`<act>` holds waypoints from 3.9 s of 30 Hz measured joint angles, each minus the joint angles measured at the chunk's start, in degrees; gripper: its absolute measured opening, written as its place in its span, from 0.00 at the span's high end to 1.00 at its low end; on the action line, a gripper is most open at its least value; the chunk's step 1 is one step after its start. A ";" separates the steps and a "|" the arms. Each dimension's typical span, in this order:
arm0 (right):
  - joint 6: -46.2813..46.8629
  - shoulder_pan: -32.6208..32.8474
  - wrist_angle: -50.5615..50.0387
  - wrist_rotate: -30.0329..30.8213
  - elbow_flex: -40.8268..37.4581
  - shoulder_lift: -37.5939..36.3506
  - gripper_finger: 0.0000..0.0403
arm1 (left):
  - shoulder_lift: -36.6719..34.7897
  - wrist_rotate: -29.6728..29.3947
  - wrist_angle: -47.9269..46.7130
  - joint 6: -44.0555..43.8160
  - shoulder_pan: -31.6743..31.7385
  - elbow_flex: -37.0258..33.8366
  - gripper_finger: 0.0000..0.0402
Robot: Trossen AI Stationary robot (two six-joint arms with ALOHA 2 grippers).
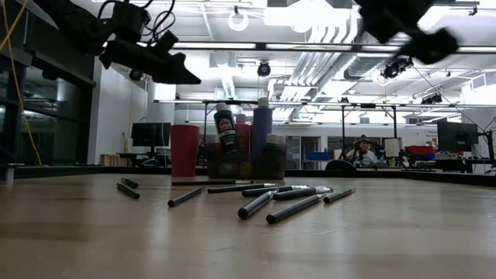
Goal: Pick & Place Paint Supplies
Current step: Put the black paint brush into the pink cup
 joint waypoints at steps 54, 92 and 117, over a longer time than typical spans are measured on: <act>58.91 51.55 -10.35 -23.93 -13.99 30.75 0.99 | -0.08 15.66 -2.70 -1.84 -0.01 0.02 0.75; 57.27 53.47 3.51 -20.75 -21.46 30.67 0.99 | -0.08 15.47 -2.70 -1.77 -0.01 0.04 0.75; 59.72 53.21 -6.32 -24.98 -16.96 28.06 0.99 | -0.08 15.01 -2.70 -1.79 -0.01 0.04 0.75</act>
